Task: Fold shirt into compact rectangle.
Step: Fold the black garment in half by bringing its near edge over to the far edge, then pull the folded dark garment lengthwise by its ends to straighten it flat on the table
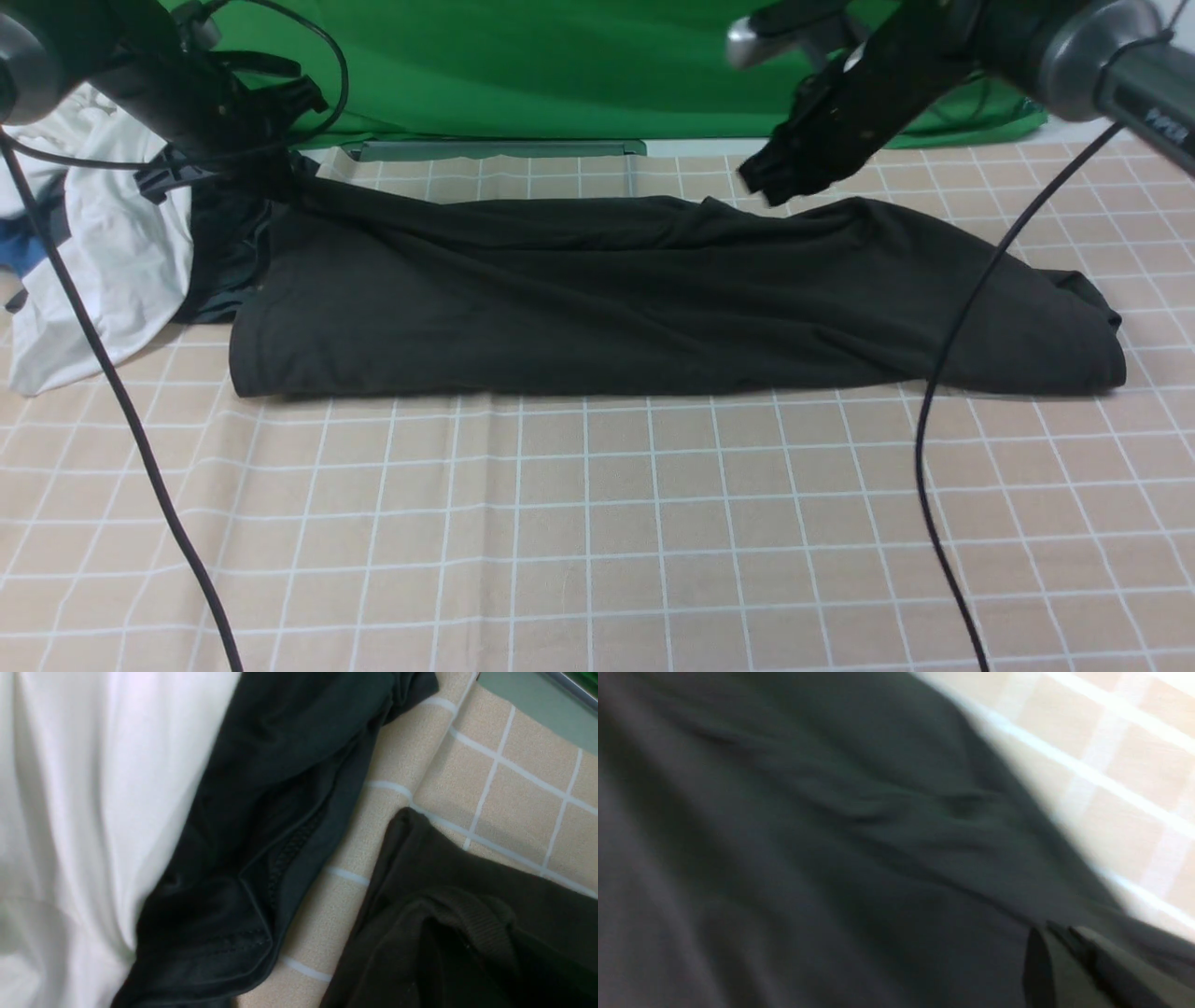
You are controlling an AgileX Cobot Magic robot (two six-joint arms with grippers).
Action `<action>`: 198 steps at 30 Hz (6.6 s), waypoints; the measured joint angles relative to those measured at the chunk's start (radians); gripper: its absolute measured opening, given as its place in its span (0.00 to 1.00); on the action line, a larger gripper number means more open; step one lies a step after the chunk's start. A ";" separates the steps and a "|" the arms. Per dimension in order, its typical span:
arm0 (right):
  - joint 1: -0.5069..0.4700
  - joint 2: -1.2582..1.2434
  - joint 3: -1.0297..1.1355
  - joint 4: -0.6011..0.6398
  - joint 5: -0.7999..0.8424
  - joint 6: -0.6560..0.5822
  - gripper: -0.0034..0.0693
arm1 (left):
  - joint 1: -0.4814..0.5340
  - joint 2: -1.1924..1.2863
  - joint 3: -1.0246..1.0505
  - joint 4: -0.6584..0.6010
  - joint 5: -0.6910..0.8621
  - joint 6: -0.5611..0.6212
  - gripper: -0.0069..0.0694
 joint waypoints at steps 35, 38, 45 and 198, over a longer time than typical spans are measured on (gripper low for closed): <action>0.017 0.061 -0.217 -0.018 0.019 0.004 0.10 | -0.023 -0.041 -0.143 0.049 0.166 0.160 0.56; 0.010 0.007 -0.229 -0.019 0.063 0.004 0.10 | -0.085 -0.047 -0.140 0.050 0.208 0.233 0.37; -0.002 -0.017 -0.231 -0.023 0.133 0.004 0.10 | -0.255 0.043 -0.116 0.054 0.167 0.310 0.11; -0.426 -0.023 0.078 -0.228 0.328 0.212 0.13 | -0.236 -0.238 0.645 0.011 -0.264 0.370 0.12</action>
